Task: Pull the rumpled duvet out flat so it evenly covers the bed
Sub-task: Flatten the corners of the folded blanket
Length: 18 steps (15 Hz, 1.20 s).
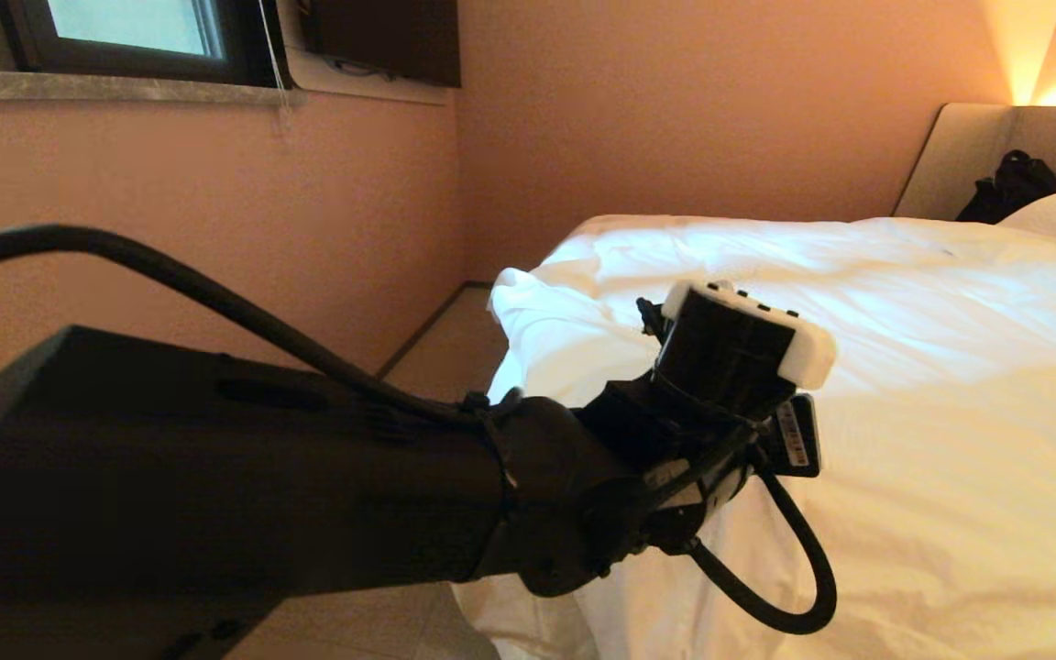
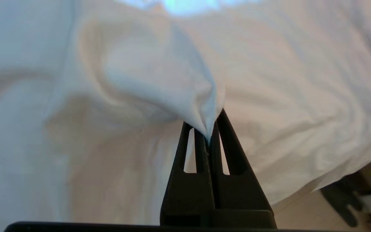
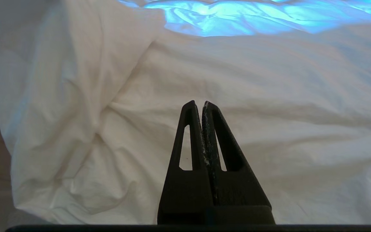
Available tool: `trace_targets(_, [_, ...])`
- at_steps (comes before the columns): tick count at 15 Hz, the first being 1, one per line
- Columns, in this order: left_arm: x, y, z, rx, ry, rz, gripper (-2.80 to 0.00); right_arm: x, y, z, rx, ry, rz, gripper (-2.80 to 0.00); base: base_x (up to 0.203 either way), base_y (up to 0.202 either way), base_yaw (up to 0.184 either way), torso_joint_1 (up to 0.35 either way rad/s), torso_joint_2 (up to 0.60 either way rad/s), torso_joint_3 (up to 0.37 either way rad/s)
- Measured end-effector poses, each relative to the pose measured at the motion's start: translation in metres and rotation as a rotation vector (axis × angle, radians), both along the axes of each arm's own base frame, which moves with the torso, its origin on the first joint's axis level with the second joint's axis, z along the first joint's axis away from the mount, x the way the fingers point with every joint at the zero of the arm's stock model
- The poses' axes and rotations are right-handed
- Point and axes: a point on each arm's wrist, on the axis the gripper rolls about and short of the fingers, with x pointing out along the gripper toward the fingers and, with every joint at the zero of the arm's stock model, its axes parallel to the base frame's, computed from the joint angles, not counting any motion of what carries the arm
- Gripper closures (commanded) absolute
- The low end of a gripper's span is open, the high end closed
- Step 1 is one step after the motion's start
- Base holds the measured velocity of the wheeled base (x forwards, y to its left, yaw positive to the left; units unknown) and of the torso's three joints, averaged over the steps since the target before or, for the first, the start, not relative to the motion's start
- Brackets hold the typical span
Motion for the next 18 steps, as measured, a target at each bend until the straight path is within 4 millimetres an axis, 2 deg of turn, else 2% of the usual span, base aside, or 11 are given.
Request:
trace_targets(3, [-0.005,0.009,0.016,-0.027,-0.018,0.001,0.0,0.0,0.0,0.0,0.0,0.0,0.0,0.0,0.0,0.0,0.0,0.0,0.0,0.0])
trace_targets(7, [-0.008,0.016,0.024,-0.035,-0.028,0.003,0.0,0.0,0.0,0.0,0.0,0.001,-0.001,0.0,0.0,0.0,0.0,0.0,0.0,0.0])
trace_targets(13, [0.007,0.045,0.002,0.059,0.014,0.053,0.0,0.0,0.0,0.0,0.0,0.0,-0.001,0.0,0.0,0.0,0.0,0.0,0.0,0.0])
trace_targets(18, [0.008,0.076,0.0,0.098,0.039,0.028,0.0,0.0,0.0,0.0,0.0,0.0,-0.001,0.0,0.0,0.0,0.0,0.0,0.0,0.0])
